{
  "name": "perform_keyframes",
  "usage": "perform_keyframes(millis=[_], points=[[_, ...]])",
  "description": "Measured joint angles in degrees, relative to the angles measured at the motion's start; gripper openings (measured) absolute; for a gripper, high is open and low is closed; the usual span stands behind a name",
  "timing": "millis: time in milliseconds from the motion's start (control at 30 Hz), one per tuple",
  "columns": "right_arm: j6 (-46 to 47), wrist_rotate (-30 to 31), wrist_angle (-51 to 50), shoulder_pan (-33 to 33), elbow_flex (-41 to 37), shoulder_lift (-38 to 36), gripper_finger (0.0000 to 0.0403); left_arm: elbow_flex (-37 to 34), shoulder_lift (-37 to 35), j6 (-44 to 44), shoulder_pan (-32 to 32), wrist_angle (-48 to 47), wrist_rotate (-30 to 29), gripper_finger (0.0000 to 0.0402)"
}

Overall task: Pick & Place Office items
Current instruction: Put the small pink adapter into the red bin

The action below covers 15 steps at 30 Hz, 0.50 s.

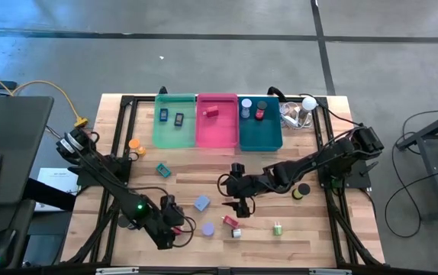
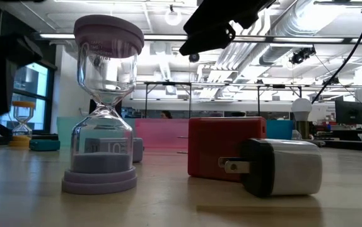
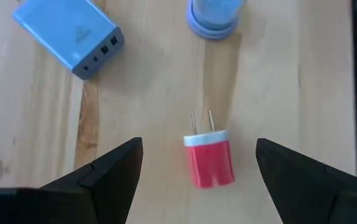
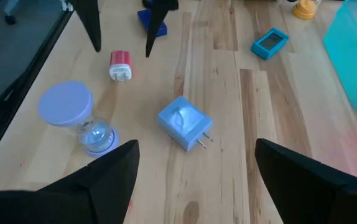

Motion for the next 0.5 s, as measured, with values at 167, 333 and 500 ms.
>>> perform_keyframes(millis=[167,333,500], points=[[0.0,0.0,0.0,0.0,0.0,0.0,0.0309,0.0,2.4,-2.3,0.0,1.0,1.9,0.0305],[0.0,0.2,0.0,0.0,0.0,0.0,0.0309,0.0,2.8,-3.3,-0.1,3.6,4.7,0.0305],[0.0,0.2,0.0,0.0,0.0,0.0,0.0309,0.0,3.5,-4.2,-1.3,4.0,1.3,0.0305]])
